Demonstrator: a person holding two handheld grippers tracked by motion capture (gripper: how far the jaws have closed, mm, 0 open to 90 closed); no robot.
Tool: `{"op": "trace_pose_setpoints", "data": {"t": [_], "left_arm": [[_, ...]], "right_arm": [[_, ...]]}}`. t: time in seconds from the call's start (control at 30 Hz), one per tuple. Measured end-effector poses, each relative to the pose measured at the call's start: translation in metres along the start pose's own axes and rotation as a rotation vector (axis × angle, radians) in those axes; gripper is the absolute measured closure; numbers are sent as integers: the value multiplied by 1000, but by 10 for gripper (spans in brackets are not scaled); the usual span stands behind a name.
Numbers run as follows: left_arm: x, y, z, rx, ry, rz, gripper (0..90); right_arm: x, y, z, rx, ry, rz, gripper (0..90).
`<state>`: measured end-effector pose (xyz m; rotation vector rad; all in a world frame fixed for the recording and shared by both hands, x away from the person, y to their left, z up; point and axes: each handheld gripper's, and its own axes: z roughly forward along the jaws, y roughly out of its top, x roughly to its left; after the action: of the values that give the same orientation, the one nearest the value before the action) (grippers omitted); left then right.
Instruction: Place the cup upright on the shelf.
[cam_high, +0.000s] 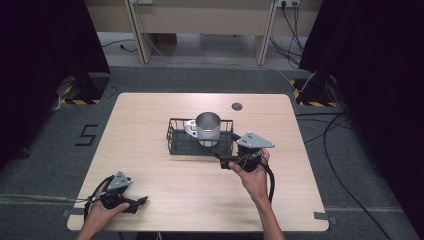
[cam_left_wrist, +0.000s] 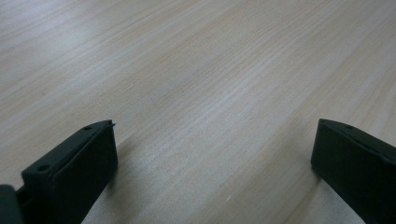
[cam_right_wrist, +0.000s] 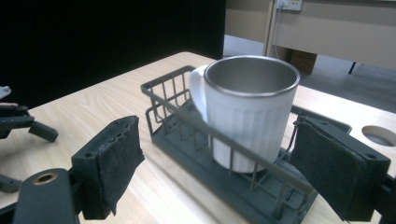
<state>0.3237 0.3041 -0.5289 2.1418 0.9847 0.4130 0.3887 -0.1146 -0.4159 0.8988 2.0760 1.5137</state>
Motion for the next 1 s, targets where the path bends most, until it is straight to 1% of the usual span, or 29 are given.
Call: {"op": "trace_pose_setpoints", "data": {"t": [0.03, 0.1, 0.17, 0.2, 0.27, 0.33, 0.4, 0.57, 0.63, 0.7, 0.83, 0.9, 1.0], "left_arm": [[0, 0, 0, 0, 0, 0, 0], [0, 0, 0, 0, 0, 0, 0], [0, 0, 0, 0, 0, 0, 0], [0, 0, 0, 0, 0, 0, 0], [0, 0, 0, 0, 0, 0, 0], [0, 0, 0, 0, 0, 0, 0], [0, 0, 0, 1, 0, 0, 0], [0, 0, 0, 0, 0, 0, 0], [0, 0, 0, 1, 0, 0, 0], [0, 0, 0, 0, 0, 0, 0], [0, 0, 0, 1, 0, 0, 0], [0, 0, 0, 0, 0, 0, 0], [0, 0, 0, 0, 0, 0, 0]], "right_arm": [[1, -2, -1, -1, 0, -4, 157], [3, -7, -3, 1, 0, 6, 157], [5, -16, -7, 13, -4, 14, 157], [5, -16, -7, 13, -4, 14, 157], [6, -22, -8, 17, -2, 25, 157], [7, -27, -11, 22, -3, 20, 157], [8, -31, -14, 23, -7, 29, 157], [7, -42, -21, 10, -9, 49, 157], [7, -47, -22, 24, -9, 54, 157], [8, -50, -23, 24, -17, 58, 158], [10, -55, -24, 39, -7, 48, 157], [10, -57, -25, 40, 2, 51, 157], [12, -61, -27, 52, 2, 49, 157]]}}
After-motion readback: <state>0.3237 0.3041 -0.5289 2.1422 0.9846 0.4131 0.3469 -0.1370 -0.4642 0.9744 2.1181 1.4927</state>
